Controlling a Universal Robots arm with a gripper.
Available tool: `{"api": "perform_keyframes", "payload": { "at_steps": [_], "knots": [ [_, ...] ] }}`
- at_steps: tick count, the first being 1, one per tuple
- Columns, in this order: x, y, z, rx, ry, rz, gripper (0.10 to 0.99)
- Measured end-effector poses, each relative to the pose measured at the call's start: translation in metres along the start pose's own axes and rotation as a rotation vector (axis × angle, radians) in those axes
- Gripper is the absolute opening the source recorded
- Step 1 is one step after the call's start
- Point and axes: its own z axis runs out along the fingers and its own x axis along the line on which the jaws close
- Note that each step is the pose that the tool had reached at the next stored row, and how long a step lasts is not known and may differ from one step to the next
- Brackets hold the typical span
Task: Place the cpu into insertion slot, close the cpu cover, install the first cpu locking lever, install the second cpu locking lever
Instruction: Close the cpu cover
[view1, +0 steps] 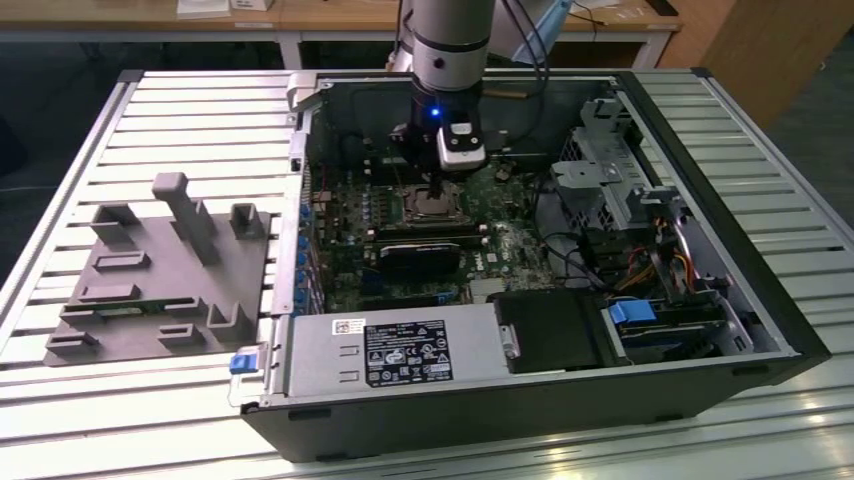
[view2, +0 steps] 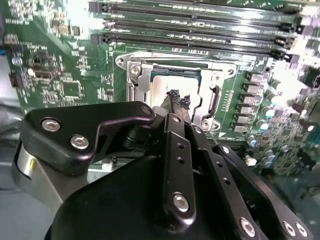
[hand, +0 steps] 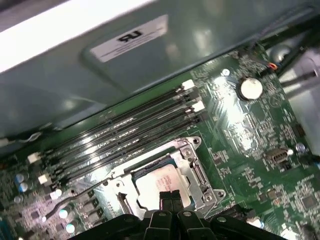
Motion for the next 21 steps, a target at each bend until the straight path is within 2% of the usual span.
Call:
{"api": "perform_keyframes", "payload": {
  "at_steps": [3,8,10,14,21],
  "knots": [
    [0.0,0.0,0.0,-0.002,-0.0015,-0.037,0.102],
    [0.0,0.0,0.0003,-0.012,-0.0145,-0.072,0.102],
    [-0.0001,0.0001,0.0004,-0.015,-0.0172,-0.091,0.102],
    [0.0,0.0,0.0008,-0.018,-0.0187,-0.143,0.102],
    [0.0,0.0,0.0017,-0.02,-0.0174,-0.271,0.102]
  ]
}}
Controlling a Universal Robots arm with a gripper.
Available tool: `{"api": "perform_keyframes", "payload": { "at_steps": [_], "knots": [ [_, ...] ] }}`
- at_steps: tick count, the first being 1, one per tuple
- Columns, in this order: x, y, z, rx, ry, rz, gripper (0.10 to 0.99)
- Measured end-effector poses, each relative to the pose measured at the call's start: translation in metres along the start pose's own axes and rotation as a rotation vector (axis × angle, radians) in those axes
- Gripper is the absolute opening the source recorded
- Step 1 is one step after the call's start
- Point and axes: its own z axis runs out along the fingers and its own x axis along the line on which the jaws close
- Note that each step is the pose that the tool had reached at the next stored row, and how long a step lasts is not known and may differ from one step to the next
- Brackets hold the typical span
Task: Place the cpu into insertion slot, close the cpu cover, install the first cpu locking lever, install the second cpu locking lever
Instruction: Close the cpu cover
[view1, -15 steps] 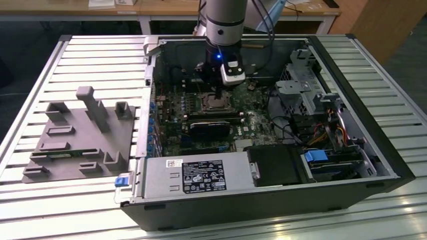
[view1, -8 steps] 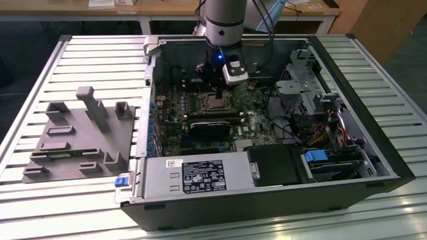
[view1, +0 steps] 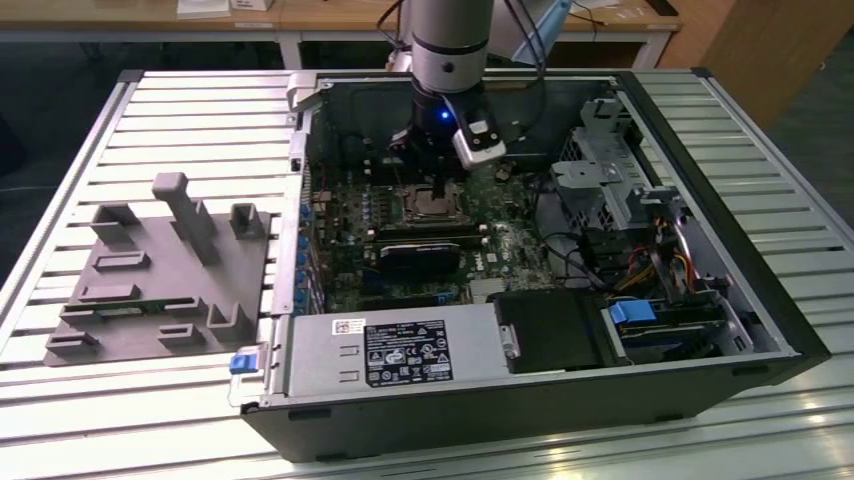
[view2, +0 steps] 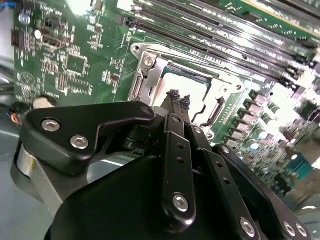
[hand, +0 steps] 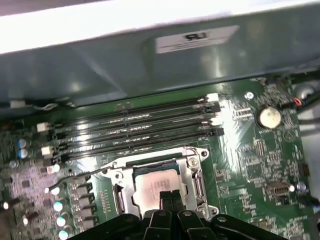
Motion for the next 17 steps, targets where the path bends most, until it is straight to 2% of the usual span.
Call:
{"api": "perform_keyframes", "payload": {
  "at_steps": [5,12,17],
  "knots": [
    [0.0005,-0.0001,0.0004,-0.001,0.0013,-0.076,0.102],
    [0.0028,-0.0005,-0.0002,0.0,0.0008,-0.075,0.102],
    [0.0031,-0.0005,-0.0059,-0.001,-0.0017,-0.074,0.102]
  ]
}}
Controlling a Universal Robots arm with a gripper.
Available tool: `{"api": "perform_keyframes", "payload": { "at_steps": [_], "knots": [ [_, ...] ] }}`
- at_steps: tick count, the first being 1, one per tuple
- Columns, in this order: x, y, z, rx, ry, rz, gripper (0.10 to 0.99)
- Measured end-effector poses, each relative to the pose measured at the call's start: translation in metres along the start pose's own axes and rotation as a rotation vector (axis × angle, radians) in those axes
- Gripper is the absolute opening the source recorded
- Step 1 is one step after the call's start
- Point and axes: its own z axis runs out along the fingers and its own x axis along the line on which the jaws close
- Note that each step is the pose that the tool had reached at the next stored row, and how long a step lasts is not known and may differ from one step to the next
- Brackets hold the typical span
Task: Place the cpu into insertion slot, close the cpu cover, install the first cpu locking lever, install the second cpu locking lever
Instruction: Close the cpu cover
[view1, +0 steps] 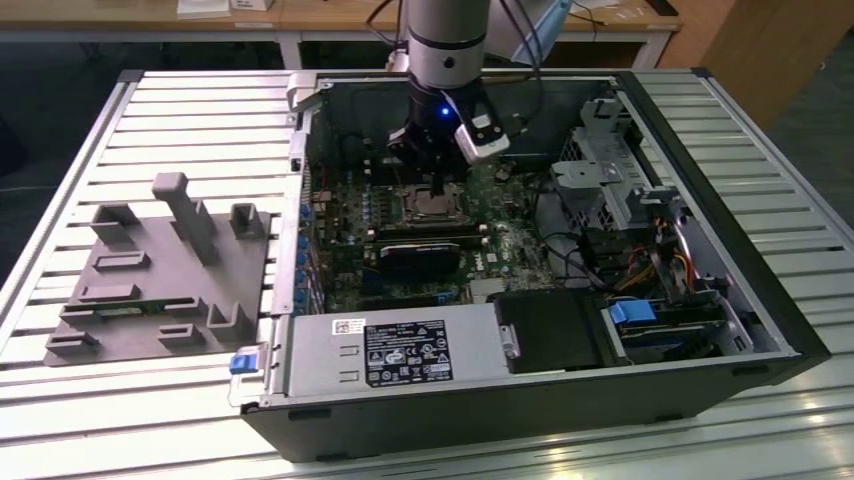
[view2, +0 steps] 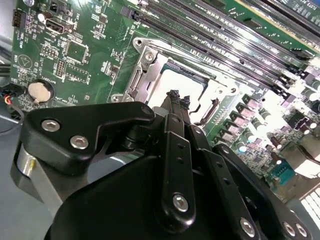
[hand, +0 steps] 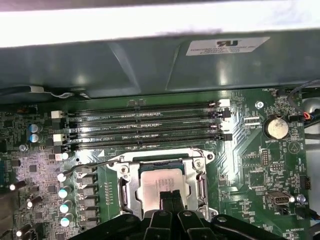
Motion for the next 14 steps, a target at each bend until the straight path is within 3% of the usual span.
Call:
{"api": "perform_keyframes", "payload": {
  "at_steps": [14],
  "knots": [
    [0.0045,-0.0004,-0.0018,-0.001,-0.0034,0.0,0.102]
  ]
}}
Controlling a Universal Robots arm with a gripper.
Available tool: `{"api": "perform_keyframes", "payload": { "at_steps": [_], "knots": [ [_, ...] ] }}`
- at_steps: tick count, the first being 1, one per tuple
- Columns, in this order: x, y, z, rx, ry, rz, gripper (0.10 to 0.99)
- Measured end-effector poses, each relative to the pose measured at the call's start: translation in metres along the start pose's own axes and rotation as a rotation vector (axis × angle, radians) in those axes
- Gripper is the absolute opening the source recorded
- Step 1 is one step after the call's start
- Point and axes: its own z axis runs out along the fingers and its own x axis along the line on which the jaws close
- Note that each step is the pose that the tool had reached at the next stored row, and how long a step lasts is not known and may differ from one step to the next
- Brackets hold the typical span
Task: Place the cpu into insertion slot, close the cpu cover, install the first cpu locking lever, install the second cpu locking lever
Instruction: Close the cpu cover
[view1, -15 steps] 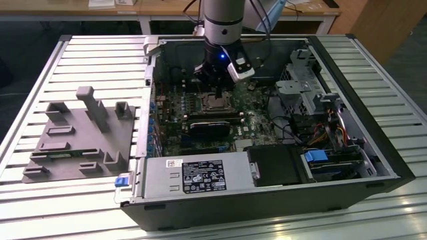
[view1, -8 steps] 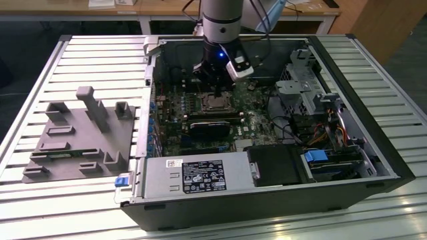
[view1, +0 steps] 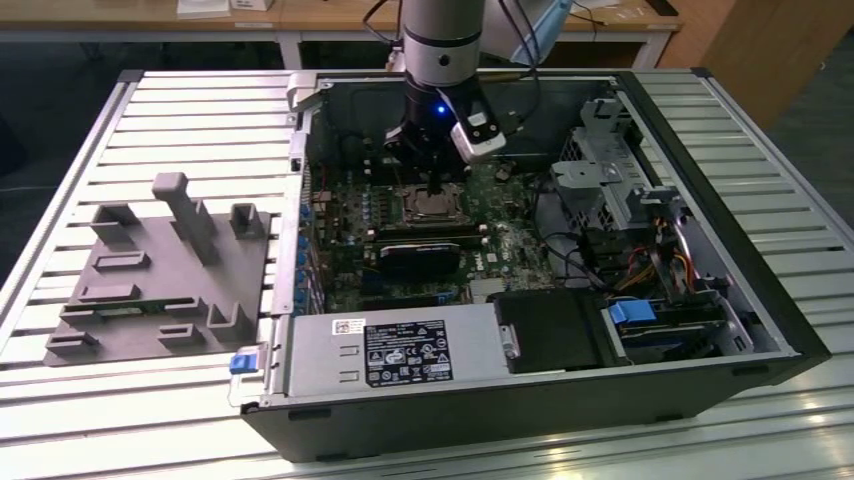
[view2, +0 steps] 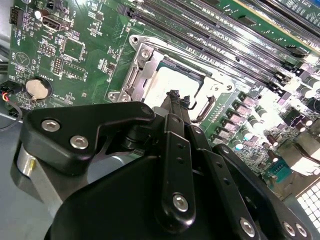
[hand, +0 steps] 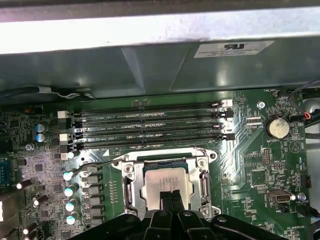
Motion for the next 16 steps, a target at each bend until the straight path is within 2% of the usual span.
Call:
{"api": "perform_keyframes", "payload": {
  "at_steps": [6,16],
  "knots": [
    [0.005,-0.0008,0.005,0.0,-0.0001,0.0,0.102],
    [0.0215,-0.0036,0.0179,0.0,0.0,0.0,0.102]
  ]
}}
